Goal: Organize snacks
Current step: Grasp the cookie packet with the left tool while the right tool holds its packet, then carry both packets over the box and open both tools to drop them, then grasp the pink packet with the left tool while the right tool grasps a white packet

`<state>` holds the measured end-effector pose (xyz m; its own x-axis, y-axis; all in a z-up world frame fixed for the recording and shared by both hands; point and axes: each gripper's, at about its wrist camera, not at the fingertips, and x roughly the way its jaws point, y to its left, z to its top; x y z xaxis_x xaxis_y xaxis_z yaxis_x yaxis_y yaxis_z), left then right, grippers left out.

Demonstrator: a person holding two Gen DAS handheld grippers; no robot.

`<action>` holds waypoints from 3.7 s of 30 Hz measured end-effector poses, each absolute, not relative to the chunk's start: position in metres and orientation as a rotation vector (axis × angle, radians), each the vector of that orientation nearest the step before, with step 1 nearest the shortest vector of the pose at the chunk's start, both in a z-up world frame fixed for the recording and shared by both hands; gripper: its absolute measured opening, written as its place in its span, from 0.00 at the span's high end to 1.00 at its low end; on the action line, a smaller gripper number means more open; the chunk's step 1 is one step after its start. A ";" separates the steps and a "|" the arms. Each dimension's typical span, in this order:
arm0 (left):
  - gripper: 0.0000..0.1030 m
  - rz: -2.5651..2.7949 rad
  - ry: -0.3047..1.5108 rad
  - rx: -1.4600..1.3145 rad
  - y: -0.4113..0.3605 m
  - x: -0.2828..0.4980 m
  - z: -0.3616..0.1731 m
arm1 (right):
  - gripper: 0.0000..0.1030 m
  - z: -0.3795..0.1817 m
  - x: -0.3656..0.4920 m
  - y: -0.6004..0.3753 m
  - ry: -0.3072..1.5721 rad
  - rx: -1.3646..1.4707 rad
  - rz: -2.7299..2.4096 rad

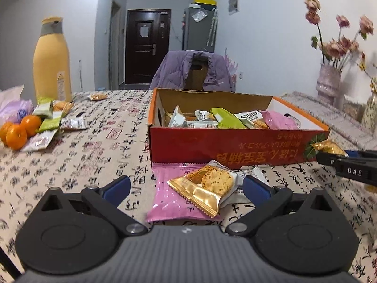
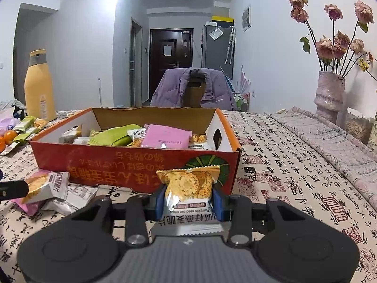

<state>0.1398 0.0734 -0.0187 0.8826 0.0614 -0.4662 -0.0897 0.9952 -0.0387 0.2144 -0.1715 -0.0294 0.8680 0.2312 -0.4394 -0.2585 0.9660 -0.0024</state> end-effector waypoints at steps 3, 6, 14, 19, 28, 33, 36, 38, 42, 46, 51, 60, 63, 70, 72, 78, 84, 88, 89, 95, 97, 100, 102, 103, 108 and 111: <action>0.00 0.064 0.492 -0.036 0.073 0.145 -0.015 | 0.62 -0.029 0.214 -0.172 0.449 -0.061 0.257; 0.00 0.025 0.530 -0.019 0.073 0.155 -0.013 | 0.62 -0.029 0.213 -0.171 0.445 -0.063 0.257; 0.00 -0.028 0.572 0.030 0.065 0.176 -0.015 | 0.61 -0.029 0.214 -0.172 0.450 -0.056 0.267; 0.00 -0.042 0.600 0.047 0.060 0.186 -0.021 | 0.61 -0.030 0.214 -0.174 0.451 -0.044 0.272; 0.36 -0.098 0.613 0.014 0.062 0.189 -0.026 | 0.61 -0.030 0.215 -0.177 0.453 -0.022 0.278; 0.50 -0.093 0.592 0.028 0.059 0.180 -0.026 | 0.61 -0.030 0.215 -0.178 0.454 -0.014 0.281; 0.58 -0.082 0.572 0.032 0.058 0.174 -0.024 | 0.61 -0.030 0.214 -0.177 0.450 -0.013 0.282; 0.58 -0.083 0.563 0.023 0.058 0.169 -0.023 | 0.61 -0.030 0.213 -0.177 0.447 -0.013 0.281; 0.59 -0.073 0.536 -0.003 0.061 0.162 -0.018 | 0.61 -0.029 0.213 -0.176 0.444 -0.018 0.284; 0.59 -0.058 0.495 -0.044 0.063 0.153 -0.009 | 0.61 -0.029 0.211 -0.175 0.434 -0.025 0.286; 0.59 -0.052 0.443 -0.066 0.059 0.143 0.002 | 0.61 -0.028 0.206 -0.174 0.407 -0.036 0.291; 0.59 -0.036 0.383 -0.080 0.054 0.141 0.018 | 0.61 -0.021 0.195 -0.163 0.354 -0.081 0.317; 0.59 -0.031 0.365 -0.081 0.052 0.143 0.024 | 0.61 -0.015 0.193 -0.159 0.334 -0.088 0.335; 0.59 -0.009 0.328 -0.082 0.044 0.162 0.041 | 0.61 0.003 0.201 -0.149 0.282 -0.105 0.356; 0.59 0.003 0.321 -0.075 0.041 0.173 0.045 | 0.61 0.009 0.208 -0.145 0.268 -0.115 0.352; 0.59 0.059 0.329 -0.080 0.042 0.217 0.057 | 0.61 0.025 0.251 -0.134 0.288 -0.115 0.335; 0.53 0.116 0.399 -0.076 0.048 0.262 0.050 | 0.61 0.026 0.296 -0.127 0.367 -0.106 0.299; 0.31 0.130 0.435 -0.079 0.052 0.272 0.038 | 0.50 0.016 0.310 -0.126 0.446 -0.103 0.304; 0.13 0.135 0.426 -0.082 0.054 0.270 0.037 | 0.31 0.013 0.310 -0.126 0.453 -0.103 0.304; 0.00 0.160 0.382 -0.130 0.067 0.255 0.040 | 0.00 0.012 0.298 -0.135 0.450 -0.065 0.308; 0.00 0.164 0.376 -0.142 0.072 0.247 0.041 | 0.00 0.014 0.289 -0.139 0.434 -0.060 0.308; 0.00 0.161 0.377 -0.156 0.080 0.231 0.040 | 0.00 0.016 0.276 -0.147 0.418 -0.055 0.307; 0.00 0.160 0.396 -0.158 0.086 0.219 0.035 | 0.00 0.015 0.267 -0.151 0.413 -0.060 0.306; 0.00 0.164 0.411 -0.153 0.087 0.215 0.033 | 0.00 0.015 0.262 -0.153 0.409 -0.065 0.304; 0.00 0.190 0.522 -0.134 0.098 0.195 0.010 | 0.00 0.008 0.237 -0.160 0.396 -0.093 0.301; 0.00 0.168 0.584 -0.127 0.098 0.187 -0.003 | 0.00 0.002 0.226 -0.164 0.409 -0.086 0.307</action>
